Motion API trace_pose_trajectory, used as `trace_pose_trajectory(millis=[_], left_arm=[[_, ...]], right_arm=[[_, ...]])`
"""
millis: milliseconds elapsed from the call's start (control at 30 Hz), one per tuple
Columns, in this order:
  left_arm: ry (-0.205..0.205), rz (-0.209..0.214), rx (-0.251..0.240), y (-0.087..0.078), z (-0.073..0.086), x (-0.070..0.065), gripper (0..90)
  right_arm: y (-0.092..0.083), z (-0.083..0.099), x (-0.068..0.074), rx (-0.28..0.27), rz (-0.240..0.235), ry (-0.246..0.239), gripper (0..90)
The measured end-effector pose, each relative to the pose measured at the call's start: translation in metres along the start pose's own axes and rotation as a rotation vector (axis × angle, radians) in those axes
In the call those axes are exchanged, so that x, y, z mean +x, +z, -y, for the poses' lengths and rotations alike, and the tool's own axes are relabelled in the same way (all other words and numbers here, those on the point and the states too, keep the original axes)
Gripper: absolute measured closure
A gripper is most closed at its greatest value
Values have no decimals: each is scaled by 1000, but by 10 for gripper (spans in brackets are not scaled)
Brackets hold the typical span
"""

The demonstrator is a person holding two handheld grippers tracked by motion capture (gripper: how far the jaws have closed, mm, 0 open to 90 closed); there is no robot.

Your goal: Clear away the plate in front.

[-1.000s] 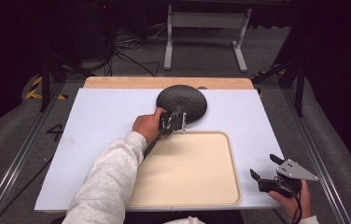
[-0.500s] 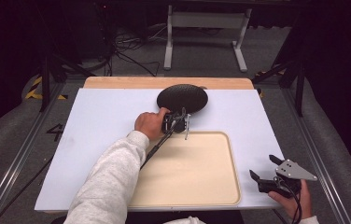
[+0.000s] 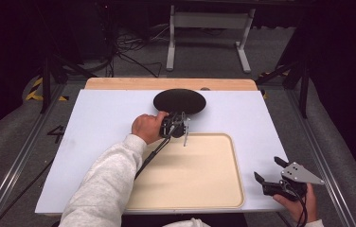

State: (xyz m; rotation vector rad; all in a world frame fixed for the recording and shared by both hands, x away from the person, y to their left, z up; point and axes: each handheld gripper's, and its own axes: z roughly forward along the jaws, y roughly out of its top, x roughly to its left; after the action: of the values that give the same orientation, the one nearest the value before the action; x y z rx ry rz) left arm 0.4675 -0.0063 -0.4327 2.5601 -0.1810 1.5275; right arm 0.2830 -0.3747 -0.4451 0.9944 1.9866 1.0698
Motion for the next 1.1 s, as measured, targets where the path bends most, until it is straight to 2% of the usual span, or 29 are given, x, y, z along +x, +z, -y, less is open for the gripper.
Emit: trace_pose_trajectory(millis=[33,67,267,367,400,533,633,833,933,1000,1033,1100], left_arm=[[-9,0,-2,-3,2,-1,840],[-4,6,9,-5,3,-1,840],[20,-8,4,-16,7,-4,842],[32,-11,-13,-27,9,-3,843],[48,-29,-23,-34,9,-4,841],[58,-55,-52,-59,10,-5,843],[73,-96,-93,-81,11,-9,842],[63,-108,-171,-126,13,-18,837],[60,-100,-204,-146,14,-25,837],[77,-115,-229,-159,14,-32,835],[77,-99,-234,-165,14,-35,836],[93,-105,-257,-175,13,-40,832]], right_arm=[[0,0,0,2,0,2,91],[1,1,0,6,-1,6,91],[2,0,1,12,-5,1,92],[2,0,1,13,-3,2,92],[2,0,0,13,-1,3,92],[2,1,0,15,-1,4,92],[2,0,1,15,1,1,91],[2,-1,2,14,4,-1,91],[2,-2,3,15,1,-4,91],[2,-2,3,17,0,-6,91],[2,-2,3,20,0,-6,91],[2,-2,3,21,1,-5,92]])
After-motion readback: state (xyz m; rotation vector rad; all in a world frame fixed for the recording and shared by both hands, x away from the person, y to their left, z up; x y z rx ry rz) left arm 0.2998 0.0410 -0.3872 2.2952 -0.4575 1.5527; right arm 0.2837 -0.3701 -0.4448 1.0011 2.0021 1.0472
